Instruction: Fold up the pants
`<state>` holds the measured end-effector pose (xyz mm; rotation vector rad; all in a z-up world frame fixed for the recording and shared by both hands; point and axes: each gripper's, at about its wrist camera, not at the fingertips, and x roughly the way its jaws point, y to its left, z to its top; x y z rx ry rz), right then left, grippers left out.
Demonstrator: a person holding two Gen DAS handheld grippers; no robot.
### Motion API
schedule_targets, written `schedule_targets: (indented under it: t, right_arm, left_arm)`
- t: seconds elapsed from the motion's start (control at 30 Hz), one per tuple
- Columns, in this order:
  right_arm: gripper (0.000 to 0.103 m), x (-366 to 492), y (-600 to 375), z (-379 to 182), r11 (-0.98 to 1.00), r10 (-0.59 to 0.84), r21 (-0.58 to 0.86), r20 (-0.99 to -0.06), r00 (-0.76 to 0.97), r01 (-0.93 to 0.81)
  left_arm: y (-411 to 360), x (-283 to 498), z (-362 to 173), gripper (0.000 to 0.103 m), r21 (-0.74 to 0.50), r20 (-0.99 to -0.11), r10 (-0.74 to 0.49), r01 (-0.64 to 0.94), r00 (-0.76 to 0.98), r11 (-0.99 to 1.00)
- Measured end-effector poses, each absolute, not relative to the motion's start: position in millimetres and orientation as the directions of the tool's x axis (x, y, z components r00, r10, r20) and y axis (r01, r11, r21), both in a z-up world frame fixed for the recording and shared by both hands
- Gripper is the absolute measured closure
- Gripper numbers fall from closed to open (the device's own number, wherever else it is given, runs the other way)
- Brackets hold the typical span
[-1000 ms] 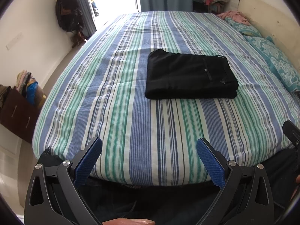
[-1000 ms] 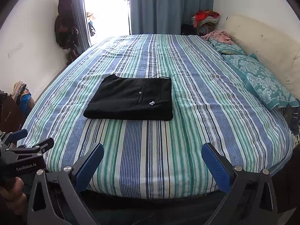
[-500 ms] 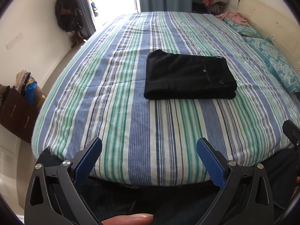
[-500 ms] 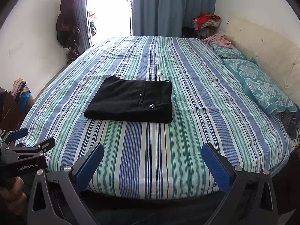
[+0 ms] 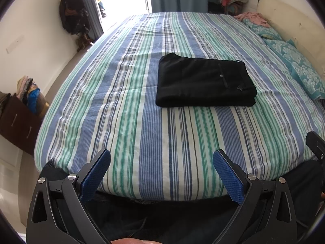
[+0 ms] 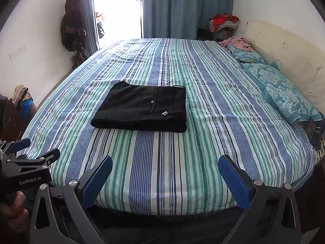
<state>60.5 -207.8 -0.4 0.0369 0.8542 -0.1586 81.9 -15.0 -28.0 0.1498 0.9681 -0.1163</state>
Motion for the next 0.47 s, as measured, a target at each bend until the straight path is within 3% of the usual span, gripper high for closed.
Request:
schedule_targets:
  t: [0.47]
  right_arm:
    - [0.000, 61.3, -206.6, -7.7, 0.988, -0.122, -0.029, -0.763, 0.635, 0.154]
  left_arm:
    - [-15.5, 80.5, -29.8, 0.002, 0.080, -0.822, -0.030, 0.167, 0.569, 0.983]
